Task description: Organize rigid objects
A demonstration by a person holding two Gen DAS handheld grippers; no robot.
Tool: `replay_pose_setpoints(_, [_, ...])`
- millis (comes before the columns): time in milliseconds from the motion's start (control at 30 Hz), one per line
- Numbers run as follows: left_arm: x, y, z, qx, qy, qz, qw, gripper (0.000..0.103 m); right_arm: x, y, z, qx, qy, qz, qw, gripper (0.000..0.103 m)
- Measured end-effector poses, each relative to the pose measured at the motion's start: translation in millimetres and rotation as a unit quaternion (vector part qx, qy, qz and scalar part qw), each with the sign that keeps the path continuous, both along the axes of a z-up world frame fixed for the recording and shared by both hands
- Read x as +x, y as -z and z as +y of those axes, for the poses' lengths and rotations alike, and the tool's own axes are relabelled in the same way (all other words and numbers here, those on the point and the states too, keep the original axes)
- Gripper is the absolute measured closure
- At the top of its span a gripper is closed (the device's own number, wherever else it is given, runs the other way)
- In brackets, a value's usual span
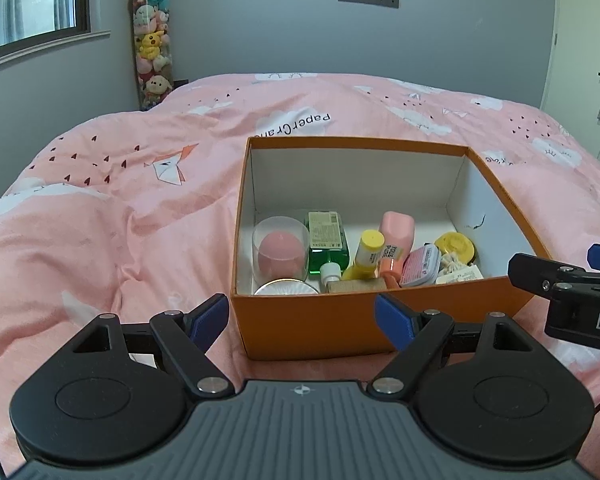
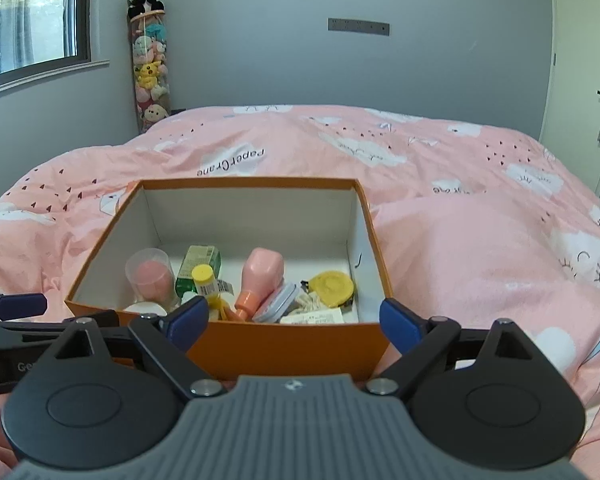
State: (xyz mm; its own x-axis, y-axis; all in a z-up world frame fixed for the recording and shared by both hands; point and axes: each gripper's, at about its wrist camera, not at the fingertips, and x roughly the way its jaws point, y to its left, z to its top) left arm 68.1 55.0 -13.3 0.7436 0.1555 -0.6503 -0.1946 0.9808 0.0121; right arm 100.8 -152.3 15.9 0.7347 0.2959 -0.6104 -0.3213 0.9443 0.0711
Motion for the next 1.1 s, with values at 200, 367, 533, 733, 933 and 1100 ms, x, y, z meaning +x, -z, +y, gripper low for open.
replay_pose_setpoints(200, [1,2,-1,-0.003,0.001,0.005,1.0000,0.006,1,5,2,0.000,-0.006,0.004,1.000,0.012])
replay_pose_setpoints(367, [-1,0,-4,0.002,0.005,0.001,1.0000,0.006,1,6,0,0.001,-0.009,0.005,1.000,0.012])
replay_pose_setpoints(533, [-1,1,-5,0.002,0.008,0.007,0.9999,0.006,4,8,-2,0.002,-0.007,0.012,1.000,0.009])
replay_pose_setpoints(733, [1,2,-6,0.004,0.011,0.014,0.9998,0.006,6,12,0,0.000,-0.010,0.022,1.000,0.009])
replay_pose_setpoints(933, [1,4,-7,0.006,0.013,0.016,0.9998,0.006,7,15,1,0.002,-0.011,0.028,1.000,0.009])
replay_pose_setpoints(1100, [1,4,-8,0.007,0.014,0.017,0.9997,0.006,10,17,-1,0.005,-0.008,0.034,0.999,0.009])
